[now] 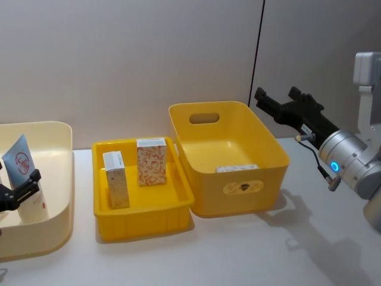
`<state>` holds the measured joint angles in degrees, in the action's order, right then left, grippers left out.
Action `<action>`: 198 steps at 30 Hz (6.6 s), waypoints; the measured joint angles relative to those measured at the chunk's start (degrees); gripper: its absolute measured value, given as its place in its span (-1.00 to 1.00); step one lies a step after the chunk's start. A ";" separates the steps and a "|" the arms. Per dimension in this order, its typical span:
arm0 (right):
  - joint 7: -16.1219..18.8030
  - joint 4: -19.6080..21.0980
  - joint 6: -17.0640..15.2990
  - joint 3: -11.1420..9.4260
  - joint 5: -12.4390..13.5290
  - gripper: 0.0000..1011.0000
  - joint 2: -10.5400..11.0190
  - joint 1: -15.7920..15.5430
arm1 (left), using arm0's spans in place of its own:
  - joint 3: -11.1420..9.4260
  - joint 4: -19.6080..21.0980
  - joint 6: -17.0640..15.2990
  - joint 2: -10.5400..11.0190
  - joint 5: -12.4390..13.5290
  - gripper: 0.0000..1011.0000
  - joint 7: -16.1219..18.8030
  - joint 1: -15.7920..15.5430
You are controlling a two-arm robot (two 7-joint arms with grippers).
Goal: Bimanual collaborative sorting of washing and personal care products
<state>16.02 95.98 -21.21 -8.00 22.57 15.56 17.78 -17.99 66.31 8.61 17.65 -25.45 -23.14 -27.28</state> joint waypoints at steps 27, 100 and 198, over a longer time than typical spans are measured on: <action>-0.01 0.00 0.00 0.00 -0.01 0.98 0.00 0.00 | -0.37 -3.12 0.10 -0.70 0.40 0.03 -1.43 -2.20; -0.01 0.00 0.00 0.00 -0.01 0.98 0.00 0.00 | 3.21 -2.68 8.50 -1.31 -2.54 -0.52 -7.84 -6.21; 28.17 -5.26 -4.29 17.99 9.68 0.98 5.30 11.91 | -3.14 -19.83 8.41 -4.06 -25.83 -0.52 -38.92 -22.95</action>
<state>44.19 90.71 -25.50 10.00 32.26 20.86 29.69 -21.14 46.49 17.03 13.60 -51.28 -62.06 -50.23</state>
